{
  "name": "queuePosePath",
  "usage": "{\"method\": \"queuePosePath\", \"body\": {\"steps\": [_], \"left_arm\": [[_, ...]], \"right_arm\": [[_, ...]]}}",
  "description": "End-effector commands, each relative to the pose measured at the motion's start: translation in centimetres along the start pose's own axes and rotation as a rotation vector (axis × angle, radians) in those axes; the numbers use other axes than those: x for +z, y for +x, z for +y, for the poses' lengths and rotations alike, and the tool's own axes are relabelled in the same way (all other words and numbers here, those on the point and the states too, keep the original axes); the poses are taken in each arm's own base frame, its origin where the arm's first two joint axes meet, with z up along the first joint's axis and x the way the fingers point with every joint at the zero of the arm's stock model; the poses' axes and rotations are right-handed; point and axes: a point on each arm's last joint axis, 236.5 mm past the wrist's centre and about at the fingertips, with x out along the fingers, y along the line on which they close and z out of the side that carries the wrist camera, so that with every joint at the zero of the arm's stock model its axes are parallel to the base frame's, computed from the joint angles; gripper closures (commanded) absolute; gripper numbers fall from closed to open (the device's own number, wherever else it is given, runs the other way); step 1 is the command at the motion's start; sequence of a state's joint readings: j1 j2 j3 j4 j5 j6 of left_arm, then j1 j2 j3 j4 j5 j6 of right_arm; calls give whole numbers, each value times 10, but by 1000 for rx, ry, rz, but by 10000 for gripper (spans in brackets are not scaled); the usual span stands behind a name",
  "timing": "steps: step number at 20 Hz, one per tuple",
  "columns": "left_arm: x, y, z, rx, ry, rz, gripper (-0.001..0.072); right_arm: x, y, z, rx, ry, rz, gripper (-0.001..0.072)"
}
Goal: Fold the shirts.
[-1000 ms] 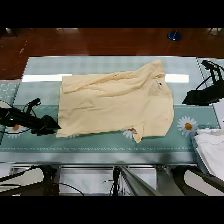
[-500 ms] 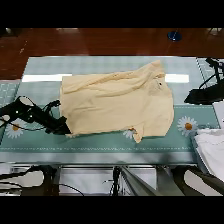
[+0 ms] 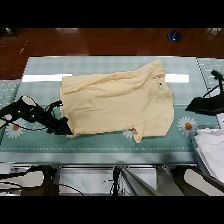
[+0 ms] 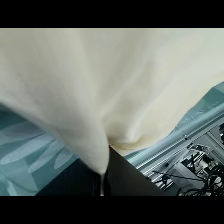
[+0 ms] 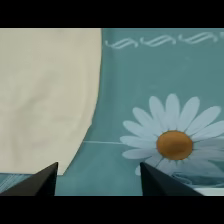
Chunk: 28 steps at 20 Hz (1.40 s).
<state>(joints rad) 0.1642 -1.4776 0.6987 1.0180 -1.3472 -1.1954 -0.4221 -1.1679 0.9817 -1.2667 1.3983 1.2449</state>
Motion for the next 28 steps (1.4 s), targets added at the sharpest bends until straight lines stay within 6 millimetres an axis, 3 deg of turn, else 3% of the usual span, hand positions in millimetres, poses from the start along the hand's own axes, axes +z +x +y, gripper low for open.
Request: {"method": "queuePosePath", "body": {"steps": [1,5,13,15,16,19,20,22,24,26,28], "left_arm": [[16,-1,7,33,25,-66,674],[11,0,6,25,37,-45,674],[7,0,4,18,37,-30,674],[7,0,4,18,37,-30,674],[7,0,4,19,37,-31,674],[8,0,4,19,37,-33,674],[9,-1,4,20,43,-35,674],[15,-10,-1,27,68,-68,675],[31,-39,-18,36,128,-164,676],[47,-92,-54,48,233,-328,676],[52,-166,-102,85,365,-551,675]], "right_arm": [[-37,43,4,103,57,105,124],[-42,83,22,211,141,73,125],[-29,104,16,208,195,-33,140],[-27,111,19,234,226,-25,249],[-25,115,22,258,246,-18,336],[-24,123,30,312,293,0,675],[-21,120,33,324,281,-12,685],[-15,99,48,368,199,-54,685],[-1,60,62,379,106,-130,685],[23,0,80,369,-3,-284,686],[52,-79,110,392,-82,-506,686]]}}
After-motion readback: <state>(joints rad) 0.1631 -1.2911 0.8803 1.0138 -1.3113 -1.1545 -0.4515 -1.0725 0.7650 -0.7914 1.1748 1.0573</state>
